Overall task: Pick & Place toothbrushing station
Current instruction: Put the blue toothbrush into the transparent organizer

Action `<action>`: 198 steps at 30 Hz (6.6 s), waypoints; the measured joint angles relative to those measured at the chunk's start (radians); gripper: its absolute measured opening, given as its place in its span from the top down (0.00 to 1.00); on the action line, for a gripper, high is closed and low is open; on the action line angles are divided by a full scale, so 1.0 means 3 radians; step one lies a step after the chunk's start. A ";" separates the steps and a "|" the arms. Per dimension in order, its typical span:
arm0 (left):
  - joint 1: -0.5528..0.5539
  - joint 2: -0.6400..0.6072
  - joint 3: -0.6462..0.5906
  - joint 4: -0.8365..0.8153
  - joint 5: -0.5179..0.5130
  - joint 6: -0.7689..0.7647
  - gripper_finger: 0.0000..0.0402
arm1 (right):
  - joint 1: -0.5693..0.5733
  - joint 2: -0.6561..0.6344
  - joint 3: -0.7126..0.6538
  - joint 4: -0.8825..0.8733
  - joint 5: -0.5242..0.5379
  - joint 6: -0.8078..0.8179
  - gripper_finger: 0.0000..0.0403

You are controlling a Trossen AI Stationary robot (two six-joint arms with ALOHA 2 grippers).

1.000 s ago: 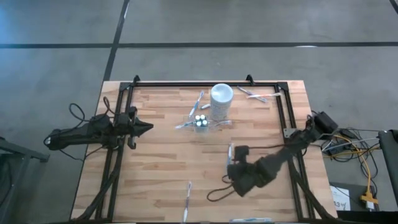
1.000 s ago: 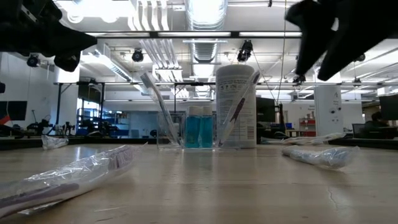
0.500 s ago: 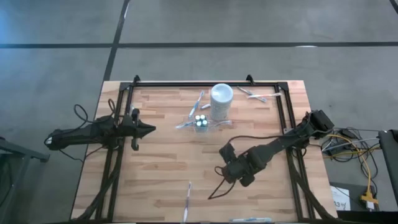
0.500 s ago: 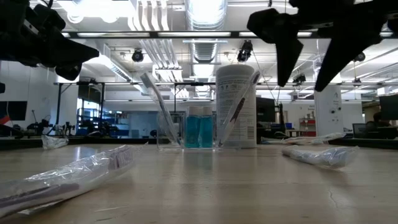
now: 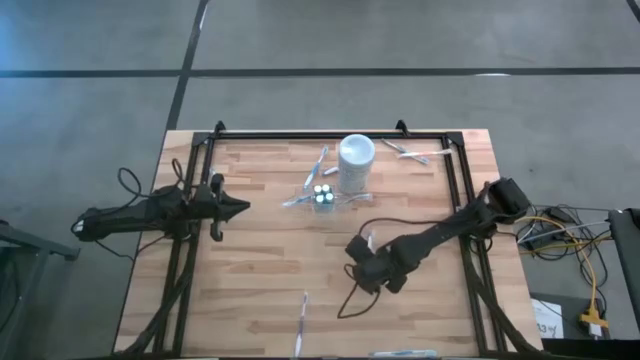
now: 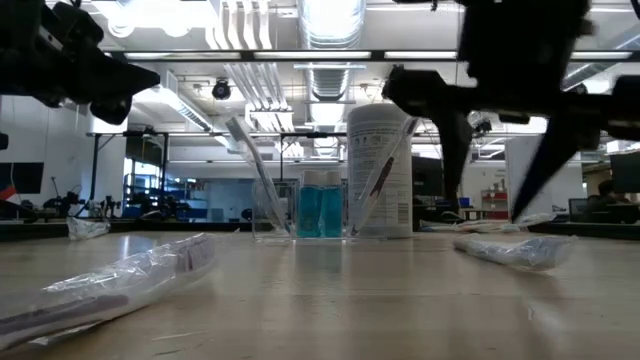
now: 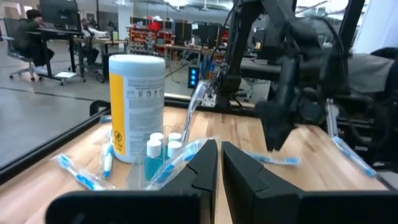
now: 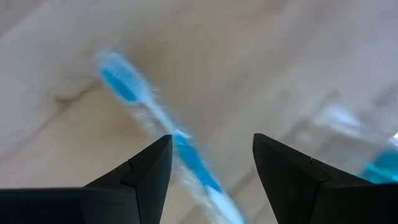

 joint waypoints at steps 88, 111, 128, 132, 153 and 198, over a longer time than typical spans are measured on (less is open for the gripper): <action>-0.0242 0.2860 0.1529 0.0940 0.0469 0.0108 0.30 | -0.1495 -0.0035 0.0415 0.3576 -0.1278 0.1337 0.98; -0.0240 0.3087 0.1621 0.1156 0.0389 0.0445 0.94 | -0.1531 -0.0032 0.0422 0.3509 -0.1294 0.1084 0.98; -0.0210 0.2996 0.1681 0.1161 0.0321 0.0436 0.94 | -0.1725 -0.0652 0.0420 0.2529 -0.1574 0.1399 0.54; -0.0172 0.2924 0.1669 0.1154 0.0277 0.0436 0.94 | -0.1758 -0.0853 0.0373 0.2184 -0.1772 0.1493 0.51; -0.0187 0.2634 0.0135 0.2800 0.0147 -0.0269 0.94 | -0.0992 -0.1669 -0.2495 0.5617 -0.0781 0.1498 0.75; 0.0437 0.4773 0.1164 0.2822 -0.0594 0.0147 0.90 | -0.0979 -0.1909 -0.2750 0.5685 -0.0783 0.1438 0.98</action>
